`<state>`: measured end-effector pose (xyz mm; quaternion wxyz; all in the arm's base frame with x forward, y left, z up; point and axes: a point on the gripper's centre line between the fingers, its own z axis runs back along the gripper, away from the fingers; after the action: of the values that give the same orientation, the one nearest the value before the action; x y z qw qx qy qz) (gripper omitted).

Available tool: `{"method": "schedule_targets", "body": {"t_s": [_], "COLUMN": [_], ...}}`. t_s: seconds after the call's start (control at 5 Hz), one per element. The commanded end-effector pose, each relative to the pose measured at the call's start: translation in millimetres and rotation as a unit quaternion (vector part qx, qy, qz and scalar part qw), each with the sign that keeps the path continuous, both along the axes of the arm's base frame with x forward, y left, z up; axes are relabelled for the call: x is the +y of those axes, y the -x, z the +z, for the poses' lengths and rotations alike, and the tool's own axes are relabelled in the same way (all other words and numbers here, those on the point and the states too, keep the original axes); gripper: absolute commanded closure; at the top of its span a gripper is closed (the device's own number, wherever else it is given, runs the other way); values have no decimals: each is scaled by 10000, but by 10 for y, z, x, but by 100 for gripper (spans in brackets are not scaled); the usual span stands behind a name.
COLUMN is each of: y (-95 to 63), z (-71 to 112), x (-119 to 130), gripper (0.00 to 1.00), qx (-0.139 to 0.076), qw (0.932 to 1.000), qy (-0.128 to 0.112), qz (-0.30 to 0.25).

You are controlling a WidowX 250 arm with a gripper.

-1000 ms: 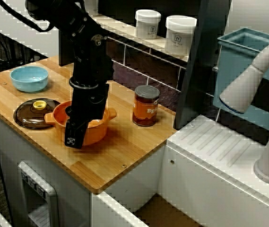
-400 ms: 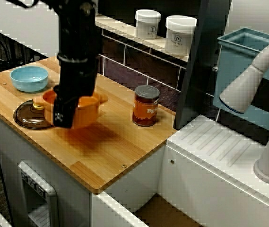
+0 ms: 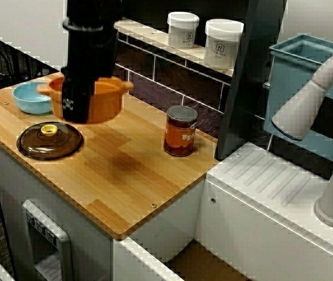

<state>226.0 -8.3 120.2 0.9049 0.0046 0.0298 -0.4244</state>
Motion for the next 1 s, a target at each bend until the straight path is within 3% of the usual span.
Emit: {"method": "schedule_targets", "body": {"t_s": [0.0,0.2,0.4,0.8], "y": [-57,-134,-267,-418], "z": [596,652,710,965], "x": [22,33,90,213], "gripper": [100,100,100,100], "qx": [-734,-928,-985,-1014], "qw": [9970,9950,9942,9942], "qy": [-232,-329,-328,-138], "qz": [57,159,269,328]}}
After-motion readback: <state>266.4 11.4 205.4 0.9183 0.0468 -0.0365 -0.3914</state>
